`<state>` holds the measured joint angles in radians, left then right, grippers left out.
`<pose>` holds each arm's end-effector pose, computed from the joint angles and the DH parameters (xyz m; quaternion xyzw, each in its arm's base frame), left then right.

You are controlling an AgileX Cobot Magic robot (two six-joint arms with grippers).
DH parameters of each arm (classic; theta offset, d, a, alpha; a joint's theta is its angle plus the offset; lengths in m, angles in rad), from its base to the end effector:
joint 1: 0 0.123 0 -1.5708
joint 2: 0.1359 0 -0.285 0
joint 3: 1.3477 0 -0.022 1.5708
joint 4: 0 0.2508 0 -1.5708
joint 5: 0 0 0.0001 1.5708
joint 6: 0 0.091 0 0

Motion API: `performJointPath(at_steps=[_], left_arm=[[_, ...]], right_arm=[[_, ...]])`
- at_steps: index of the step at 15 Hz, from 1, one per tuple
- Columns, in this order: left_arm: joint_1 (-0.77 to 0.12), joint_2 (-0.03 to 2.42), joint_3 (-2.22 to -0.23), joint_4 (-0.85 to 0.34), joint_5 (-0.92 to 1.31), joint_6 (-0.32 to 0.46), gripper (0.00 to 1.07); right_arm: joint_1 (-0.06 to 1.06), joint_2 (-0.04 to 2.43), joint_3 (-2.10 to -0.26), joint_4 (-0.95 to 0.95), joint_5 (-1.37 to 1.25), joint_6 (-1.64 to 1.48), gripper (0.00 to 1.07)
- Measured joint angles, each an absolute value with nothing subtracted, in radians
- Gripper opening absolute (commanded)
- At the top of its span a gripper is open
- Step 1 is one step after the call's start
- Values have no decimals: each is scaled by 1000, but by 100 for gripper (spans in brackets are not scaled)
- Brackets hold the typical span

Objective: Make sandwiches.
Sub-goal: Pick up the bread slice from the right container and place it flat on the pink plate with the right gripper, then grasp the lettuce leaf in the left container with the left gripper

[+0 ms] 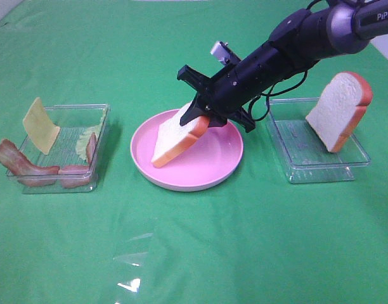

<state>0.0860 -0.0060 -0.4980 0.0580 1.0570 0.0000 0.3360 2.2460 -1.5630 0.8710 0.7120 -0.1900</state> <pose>-0.0058 0.0041 0.2771 -0.0377 0.8500 0.0515 0.5229 0.4212 0.1953 0.1264 0.0372 0.9408 0.3229 0.0956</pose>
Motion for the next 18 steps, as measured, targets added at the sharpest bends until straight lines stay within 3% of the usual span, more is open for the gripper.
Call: performJointPath(at_steps=[1,2,4,5,15,18], left_arm=[[86,-6,-498,58,1057,0,102],[86,-6,-498,58,1057,0,102],[86,-6,-498,58,1057,0,102],[86,-6,-498,58,1057,0,102],[86,-6,-498,58,1057,0,102],[86,-6,-498,59,1057,0,102]], right_arm=[[336,2246,-1564,857,712,-187,2],[336,2246,-1565,842,712,-173,16],[336,2242,-1565,771,723,-114,79],[336,2236,-1567,724,745,-98,100],[323,2007,-1749,98,1099,110,99],[151,1930,-1775,12,1187,118,99]])
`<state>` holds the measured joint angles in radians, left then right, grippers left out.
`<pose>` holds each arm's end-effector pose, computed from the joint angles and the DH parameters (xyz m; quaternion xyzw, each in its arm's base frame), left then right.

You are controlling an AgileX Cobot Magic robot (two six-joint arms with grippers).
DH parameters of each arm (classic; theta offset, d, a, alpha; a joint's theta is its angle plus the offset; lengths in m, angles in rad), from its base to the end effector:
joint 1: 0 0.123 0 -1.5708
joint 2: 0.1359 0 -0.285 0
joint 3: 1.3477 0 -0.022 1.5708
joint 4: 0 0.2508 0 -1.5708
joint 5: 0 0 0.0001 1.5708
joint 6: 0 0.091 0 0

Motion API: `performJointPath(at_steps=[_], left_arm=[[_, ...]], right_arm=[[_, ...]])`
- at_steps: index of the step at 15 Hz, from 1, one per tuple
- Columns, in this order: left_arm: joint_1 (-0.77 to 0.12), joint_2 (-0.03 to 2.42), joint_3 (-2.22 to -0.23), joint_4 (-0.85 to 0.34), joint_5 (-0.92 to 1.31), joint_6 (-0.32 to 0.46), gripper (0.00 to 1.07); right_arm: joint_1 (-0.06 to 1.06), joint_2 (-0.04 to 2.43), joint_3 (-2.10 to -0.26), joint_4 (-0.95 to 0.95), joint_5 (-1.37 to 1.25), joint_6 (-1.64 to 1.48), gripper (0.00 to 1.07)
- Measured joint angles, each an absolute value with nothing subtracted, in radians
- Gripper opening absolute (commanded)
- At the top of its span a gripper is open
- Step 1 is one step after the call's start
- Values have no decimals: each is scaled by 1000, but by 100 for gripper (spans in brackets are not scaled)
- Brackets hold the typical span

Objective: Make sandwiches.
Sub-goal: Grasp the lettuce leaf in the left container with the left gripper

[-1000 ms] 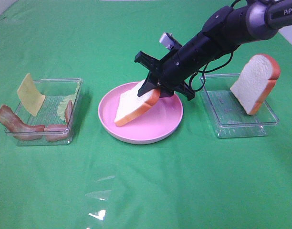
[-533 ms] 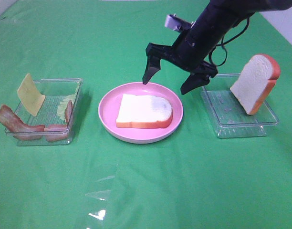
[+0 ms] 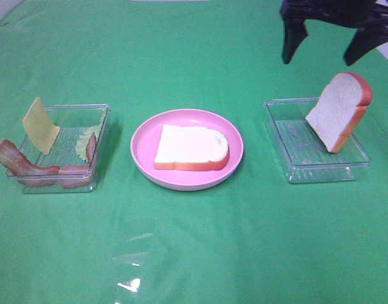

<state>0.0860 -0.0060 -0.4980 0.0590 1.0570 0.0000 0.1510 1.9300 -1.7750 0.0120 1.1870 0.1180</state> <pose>-0.0058 0.0042 0.2771 -0.0377 0.8500 0.0520 0.5228 0.4104 0.0635 0.2922 -0.0150 0.9874 0.0269 0.1551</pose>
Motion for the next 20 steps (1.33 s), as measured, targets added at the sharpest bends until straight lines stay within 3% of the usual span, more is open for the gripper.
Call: performJointPath(at_steps=[3,9,13,16,20], left_arm=[[86,-6,-498,59,1057,0,102],[86,-6,-498,59,1057,0,102],[86,-6,-498,59,1057,0,102],[86,-6,-498,61,1057,12,102],[86,0,-498,84,1056,53,102]], right_arm=[[6,1879,-1775,0,1214,96,98],[-14,1750,-1730,-44,1215,65,98],[-14,1446,-1420,-38,1216,58,98],[-14,1087,-1119,-38,1209,31,98],[-14,744,-896,-31,1184,14,98]])
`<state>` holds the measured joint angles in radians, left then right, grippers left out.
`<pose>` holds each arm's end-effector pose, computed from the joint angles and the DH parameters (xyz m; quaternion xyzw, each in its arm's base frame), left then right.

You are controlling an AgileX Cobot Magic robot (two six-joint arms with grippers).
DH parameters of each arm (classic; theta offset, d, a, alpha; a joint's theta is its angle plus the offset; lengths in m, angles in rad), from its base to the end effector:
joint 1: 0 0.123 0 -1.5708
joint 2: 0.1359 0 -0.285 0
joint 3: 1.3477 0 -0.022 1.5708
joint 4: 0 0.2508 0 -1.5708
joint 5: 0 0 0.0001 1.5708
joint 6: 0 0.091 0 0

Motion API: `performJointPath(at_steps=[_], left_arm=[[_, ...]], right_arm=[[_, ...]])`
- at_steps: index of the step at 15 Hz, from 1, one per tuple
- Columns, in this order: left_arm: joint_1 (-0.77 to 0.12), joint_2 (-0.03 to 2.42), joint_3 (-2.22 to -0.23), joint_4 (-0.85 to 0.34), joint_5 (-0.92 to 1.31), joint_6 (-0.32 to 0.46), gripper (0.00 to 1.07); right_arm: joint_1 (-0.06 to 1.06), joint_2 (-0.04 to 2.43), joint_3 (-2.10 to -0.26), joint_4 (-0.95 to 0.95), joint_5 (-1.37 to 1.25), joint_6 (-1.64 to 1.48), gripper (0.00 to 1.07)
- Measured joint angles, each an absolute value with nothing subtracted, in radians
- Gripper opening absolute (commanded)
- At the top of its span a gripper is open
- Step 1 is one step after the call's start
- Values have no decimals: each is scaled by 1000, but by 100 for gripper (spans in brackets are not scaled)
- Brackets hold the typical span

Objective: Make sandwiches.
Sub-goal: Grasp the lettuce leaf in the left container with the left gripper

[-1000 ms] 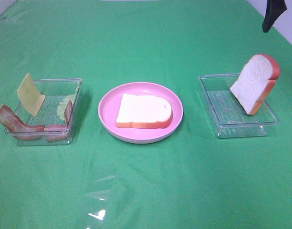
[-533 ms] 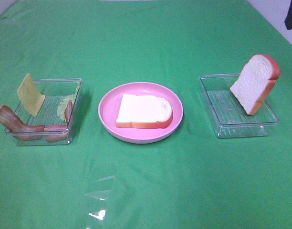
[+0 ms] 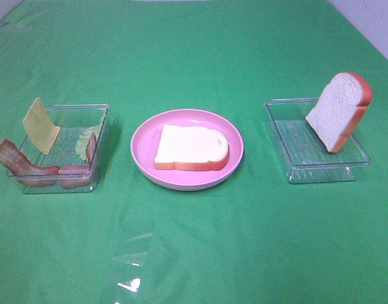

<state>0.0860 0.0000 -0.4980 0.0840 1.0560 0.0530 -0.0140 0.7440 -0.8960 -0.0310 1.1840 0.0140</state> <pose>-0.0051 0.0062 0.2774 -0.0155 0.8516 0.0781 0.5180 0.1100 -0.0042 0.3497 0.0122 0.9512 -0.0155 0.3079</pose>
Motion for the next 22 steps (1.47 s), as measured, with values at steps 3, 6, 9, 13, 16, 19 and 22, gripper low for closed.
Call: performJointPath(at_steps=[3,6,9,13,16,19,22], left_arm=[[86,0,-498,85,1055,55,102],[86,0,-498,85,1055,54,102],[86,0,-498,85,1055,52,102],[86,0,-498,85,1055,52,102],[86,0,-498,85,1055,52,102],[86,0,-498,85,1055,52,102],[86,0,-498,85,1055,43,102]], right_arm=[[-14,562,-796,-14,1150,13,98],[-14,307,-612,0,1042,8,98],[-14,148,-530,0,1004,-13,98],[-14,2,-530,5,992,-20,98],[-14,-4,-503,8,1054,-18,98],[-14,-4,-503,9,1057,-13,98],[-14,-4,-503,9,1057,-12,98]])
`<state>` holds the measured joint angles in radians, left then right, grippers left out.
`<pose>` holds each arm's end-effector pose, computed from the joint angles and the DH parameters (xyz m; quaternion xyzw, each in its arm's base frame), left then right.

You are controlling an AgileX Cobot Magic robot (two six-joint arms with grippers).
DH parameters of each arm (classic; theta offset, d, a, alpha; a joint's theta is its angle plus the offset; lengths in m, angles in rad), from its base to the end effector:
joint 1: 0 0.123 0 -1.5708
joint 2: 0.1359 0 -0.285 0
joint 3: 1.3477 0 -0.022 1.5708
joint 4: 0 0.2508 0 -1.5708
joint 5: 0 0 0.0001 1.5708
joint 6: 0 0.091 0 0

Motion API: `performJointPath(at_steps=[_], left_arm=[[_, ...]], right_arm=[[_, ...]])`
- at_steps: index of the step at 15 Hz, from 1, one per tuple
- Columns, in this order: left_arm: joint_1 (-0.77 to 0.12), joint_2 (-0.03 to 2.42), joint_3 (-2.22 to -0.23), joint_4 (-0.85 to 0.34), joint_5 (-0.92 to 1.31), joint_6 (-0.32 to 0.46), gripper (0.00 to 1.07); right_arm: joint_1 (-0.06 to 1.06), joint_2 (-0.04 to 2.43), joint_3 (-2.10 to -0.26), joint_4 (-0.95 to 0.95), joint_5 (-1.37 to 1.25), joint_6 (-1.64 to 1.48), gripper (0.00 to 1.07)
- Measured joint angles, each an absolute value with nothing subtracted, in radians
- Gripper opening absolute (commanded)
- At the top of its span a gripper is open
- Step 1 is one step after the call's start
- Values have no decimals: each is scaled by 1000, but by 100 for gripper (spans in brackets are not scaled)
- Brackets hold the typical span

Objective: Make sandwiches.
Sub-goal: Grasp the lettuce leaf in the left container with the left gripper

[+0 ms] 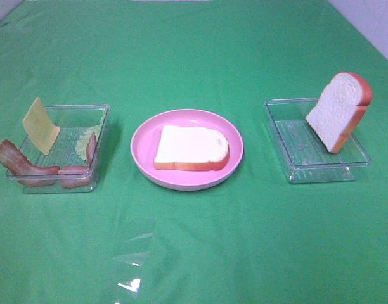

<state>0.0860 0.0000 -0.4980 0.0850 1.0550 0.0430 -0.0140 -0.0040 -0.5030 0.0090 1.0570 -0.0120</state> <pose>-0.0051 0.0063 0.2774 -0.0198 0.8513 0.0761 0.5188 -0.0056 0.0008 0.2784 0.0007 0.8504 -0.0023 0.5261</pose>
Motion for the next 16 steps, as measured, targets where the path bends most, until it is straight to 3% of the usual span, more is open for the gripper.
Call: performJointPath(at_steps=[5,10,13,16], left_arm=[[86,97,-520,92,1098,30,102],[86,535,-687,104,1215,-29,102],[86,925,-958,115,1218,-42,102],[86,1159,-1124,95,1218,-23,102]], right_arm=[[-14,-4,-503,16,1057,-12,98],[-14,-4,-503,16,1057,-12,98],[-14,-4,-503,16,1057,-12,98],[-14,-4,-503,16,1057,-12,98]])
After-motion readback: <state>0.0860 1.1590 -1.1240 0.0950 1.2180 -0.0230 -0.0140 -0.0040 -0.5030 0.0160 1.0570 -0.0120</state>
